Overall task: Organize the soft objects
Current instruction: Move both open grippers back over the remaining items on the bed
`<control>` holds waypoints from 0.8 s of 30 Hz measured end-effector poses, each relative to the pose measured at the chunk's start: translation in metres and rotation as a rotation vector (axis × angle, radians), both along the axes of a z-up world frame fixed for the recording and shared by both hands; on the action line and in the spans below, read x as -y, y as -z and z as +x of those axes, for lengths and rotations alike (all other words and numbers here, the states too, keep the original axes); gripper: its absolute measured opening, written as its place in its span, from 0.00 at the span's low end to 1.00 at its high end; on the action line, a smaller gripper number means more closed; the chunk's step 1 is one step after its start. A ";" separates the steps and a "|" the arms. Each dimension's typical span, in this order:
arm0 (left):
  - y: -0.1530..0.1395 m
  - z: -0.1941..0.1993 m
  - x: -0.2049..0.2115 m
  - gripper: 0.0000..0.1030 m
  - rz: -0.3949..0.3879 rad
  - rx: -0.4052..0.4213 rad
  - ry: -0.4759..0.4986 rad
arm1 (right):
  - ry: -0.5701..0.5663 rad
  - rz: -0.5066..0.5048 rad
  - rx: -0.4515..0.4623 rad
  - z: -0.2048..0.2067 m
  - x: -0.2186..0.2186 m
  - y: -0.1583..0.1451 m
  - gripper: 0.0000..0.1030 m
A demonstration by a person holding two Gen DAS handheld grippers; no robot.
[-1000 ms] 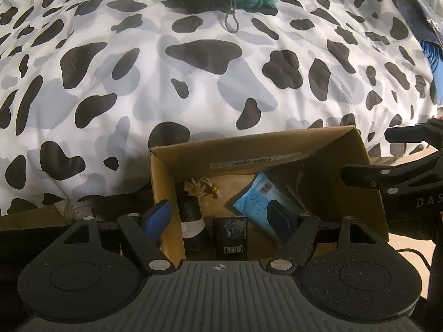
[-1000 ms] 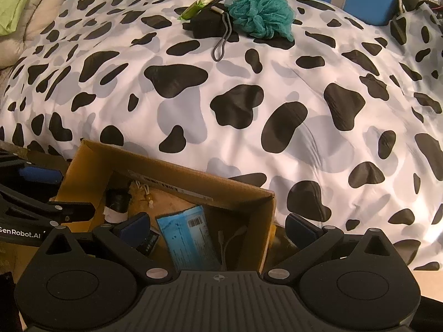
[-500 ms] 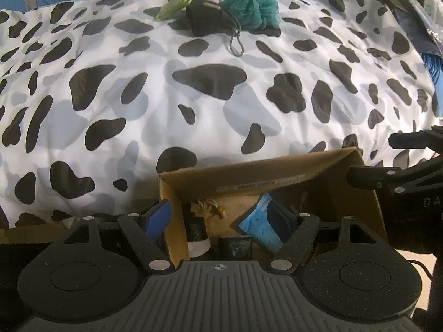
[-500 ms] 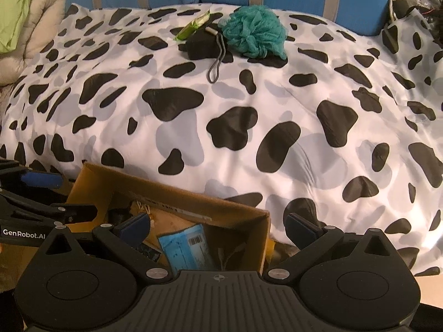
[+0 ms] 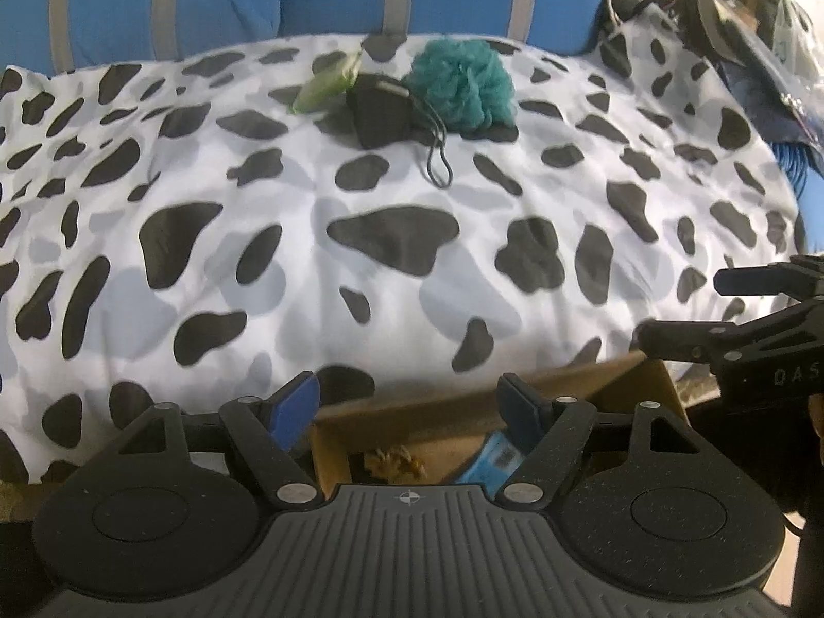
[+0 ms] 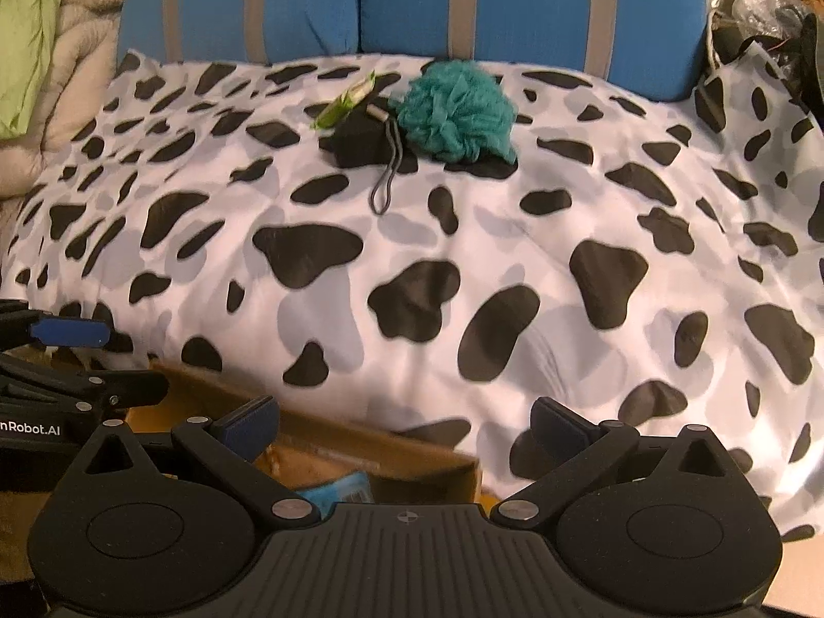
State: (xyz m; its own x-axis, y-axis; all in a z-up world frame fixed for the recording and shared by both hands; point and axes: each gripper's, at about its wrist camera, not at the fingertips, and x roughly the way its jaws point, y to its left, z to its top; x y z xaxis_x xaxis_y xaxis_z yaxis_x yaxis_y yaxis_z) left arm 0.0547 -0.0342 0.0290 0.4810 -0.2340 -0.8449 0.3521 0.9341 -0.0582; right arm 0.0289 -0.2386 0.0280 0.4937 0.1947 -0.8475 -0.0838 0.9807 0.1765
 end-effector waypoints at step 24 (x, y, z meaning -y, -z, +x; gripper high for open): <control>-0.009 0.071 0.002 0.73 -0.032 0.139 -0.031 | 0.096 0.006 0.138 0.053 0.031 0.003 1.00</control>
